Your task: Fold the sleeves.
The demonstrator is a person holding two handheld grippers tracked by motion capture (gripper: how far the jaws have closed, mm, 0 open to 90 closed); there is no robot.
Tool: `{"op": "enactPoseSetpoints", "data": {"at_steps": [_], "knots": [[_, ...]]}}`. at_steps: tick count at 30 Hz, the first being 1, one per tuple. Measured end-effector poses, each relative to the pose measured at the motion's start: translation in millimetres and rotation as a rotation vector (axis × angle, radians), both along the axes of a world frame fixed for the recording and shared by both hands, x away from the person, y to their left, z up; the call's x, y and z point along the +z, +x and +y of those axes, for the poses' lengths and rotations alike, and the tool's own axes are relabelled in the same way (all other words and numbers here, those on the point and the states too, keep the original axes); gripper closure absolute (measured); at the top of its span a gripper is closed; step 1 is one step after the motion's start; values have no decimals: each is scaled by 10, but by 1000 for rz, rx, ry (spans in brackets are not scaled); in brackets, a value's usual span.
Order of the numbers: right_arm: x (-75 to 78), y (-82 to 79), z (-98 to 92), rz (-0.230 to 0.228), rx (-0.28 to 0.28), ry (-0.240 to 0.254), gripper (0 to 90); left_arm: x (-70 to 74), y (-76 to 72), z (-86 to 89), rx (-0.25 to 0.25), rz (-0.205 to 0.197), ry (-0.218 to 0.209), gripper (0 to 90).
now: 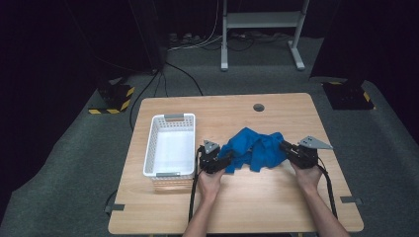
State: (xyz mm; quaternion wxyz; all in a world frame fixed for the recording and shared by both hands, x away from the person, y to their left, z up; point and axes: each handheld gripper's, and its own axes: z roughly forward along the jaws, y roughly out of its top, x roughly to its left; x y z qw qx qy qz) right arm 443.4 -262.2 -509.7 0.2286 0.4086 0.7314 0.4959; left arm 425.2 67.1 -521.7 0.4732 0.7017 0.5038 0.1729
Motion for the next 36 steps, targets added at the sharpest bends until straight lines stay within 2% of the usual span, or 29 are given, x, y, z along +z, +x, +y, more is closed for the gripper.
{"op": "enactPoseSetpoints", "data": {"at_steps": [3, 5, 6, 7, 8, 9, 11, 14, 17, 19, 21, 23, 27, 31, 33, 34, 35, 36], "knots": [[-43, 16, 47, 23, 12, -11, 525, -6, 25, -94, -16, -4, 21, 314], [-88, 52, 88, 56, 15, -37, 435, -15, 72, -160, -25, 23, 58, 258], [-113, 77, 111, 80, 12, -57, 411, -15, 72, -160, -25, 23, 58, 239], [-132, 91, 128, 93, 9, -69, 407, -35, 126, -209, -33, 47, 103, 235], [-159, 113, 152, 105, 5, -90, 406, -35, 126, -209, -33, 47, 103, 239], [-159, 113, 152, 105, 5, -90, 406, -46, 147, -224, -34, 54, 123, 239], [-209, 158, 205, 134, 0, -138, 464, -100, 178, -228, -33, 86, 154, 394], [-244, 175, 236, 154, 6, -182, 645, -130, 181, -184, -37, 117, 139, 560], [-234, 164, 225, 159, 28, -184, 804, -117, 163, -127, -47, 127, 128, 737], [-213, 151, 221, 147, 36, -188, 853, -115, 160, -114, -50, 129, 127, 808], [-191, 141, 211, 136, 39, -183, 861, -112, 139, -56, -54, 144, 99, 829], [-173, 132, 198, 127, 36, -175, 863, -110, 128, -34, -53, 146, 92, 835], [-32, 74, 73, 56, 2, -106, 865, -95, 53, 99, -14, 155, 58, 839], [57, 61, -52, 24, -42, -41, 865, -105, 2, 156, 11, 159, 60, 842], [73, 71, -102, 27, -59, -10, 863, -126, 0, 146, 20, 165, 51, 840], [68, 80, -109, 33, -59, -3, 860, -132, 3, 145, 25, 160, 44, 825], [68, 80, -109, 33, -59, -3, 860, -132, 3, 145, 25, 160, 44, 770], [43, 100, -82, 48, -47, -9, 817, -126, 3, 131, 13, 127, 25, 693]]}}
